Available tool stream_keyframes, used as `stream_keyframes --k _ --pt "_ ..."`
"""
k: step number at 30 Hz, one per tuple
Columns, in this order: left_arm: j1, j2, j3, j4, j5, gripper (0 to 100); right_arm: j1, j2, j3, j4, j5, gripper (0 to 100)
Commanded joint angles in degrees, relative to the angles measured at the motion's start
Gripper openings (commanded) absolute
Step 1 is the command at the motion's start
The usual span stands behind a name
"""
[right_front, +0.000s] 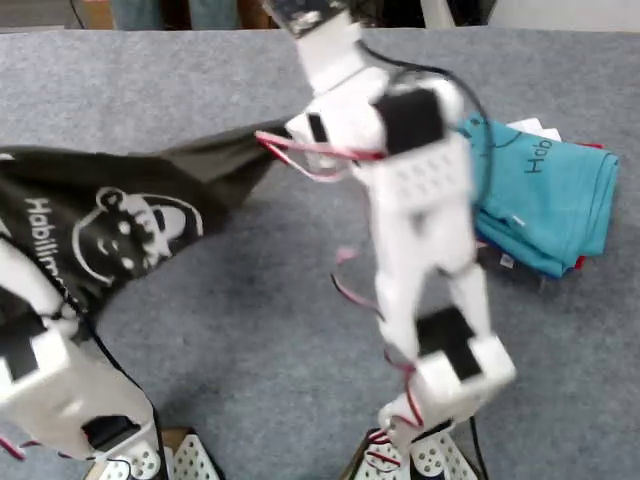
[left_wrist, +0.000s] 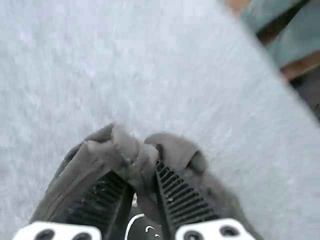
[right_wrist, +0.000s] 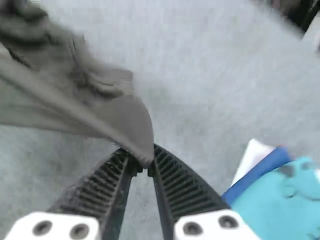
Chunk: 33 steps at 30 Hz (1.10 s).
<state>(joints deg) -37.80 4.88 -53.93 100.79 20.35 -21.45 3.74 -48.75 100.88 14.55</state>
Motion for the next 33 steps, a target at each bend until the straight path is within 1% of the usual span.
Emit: stream_keyframes --k 1,3,5,8,11,13,16,18,20,22,24,26,28,30,32,33 --pt "-0.2 -12.5 -3.0 0.0 -0.4 3 -0.5 -13.1 -1.6 -1.4 -2.5 1.4" --pt "-0.2 -18.3 -3.0 0.0 -0.4 3 -2.1 -19.4 -2.5 -4.5 -5.5 1.4" --pt "1.5 -25.2 -3.0 0.0 -0.4 3 -4.6 -25.1 -4.6 -8.4 -8.4 1.3" --pt "7.3 -36.7 -3.0 0.0 -1.3 3 -6.7 -30.7 -7.7 -14.3 -12.5 1.3" --pt "14.4 -47.6 -2.7 0.0 -3.6 3 -6.2 -33.4 -10.9 -17.7 -15.6 1.3" --pt "17.5 -53.2 -2.4 0.0 -4.2 3 -5.4 -34.1 -13.2 -19.6 -17.1 1.3" --pt "17.9 -55.6 0.6 -0.1 -4.2 3 -3.9 -33.9 -14.7 -23.1 -18.3 1.3" --pt "18.2 -55.6 3.9 -0.1 -4.2 3 -3.0 -33.8 -11.9 -25.3 -18.3 1.3" --pt "18.4 -55.0 9.9 -0.7 -4.2 3 -2.8 -32.8 -7.0 -27.5 -18.0 1.3" --pt "18.5 -53.4 19.1 -3.8 -4.0 3 -2.8 -31.2 -1.7 -29.4 -17.8 1.3" --pt "18.5 -51.0 30.0 -9.9 -3.8 3 -2.8 -28.4 4.3 -31.1 -15.3 1.3" --pt "18.5 -47.4 42.8 -19.7 -3.8 3 -2.8 -24.7 10.2 -33.8 -12.8 1.3" --pt "18.5 -42.6 55.1 -32.4 -3.8 3 -2.7 -20.0 16.5 -37.3 -10.7 1.3" --pt "19.6 -36.1 66.2 -48.0 -3.9 3 -1.8 -13.8 22.8 -42.3 -9.0 1.3" --pt "20.1 -27.3 74.2 -63.2 -3.9 3 -1.1 -6.5 27.7 -48.9 -8.0 1.3" --pt "20.4 -22.5 75.6 -68.8 -4.0 3 -0.4 -2.4 29.6 -52.3 -7.9 1.3"
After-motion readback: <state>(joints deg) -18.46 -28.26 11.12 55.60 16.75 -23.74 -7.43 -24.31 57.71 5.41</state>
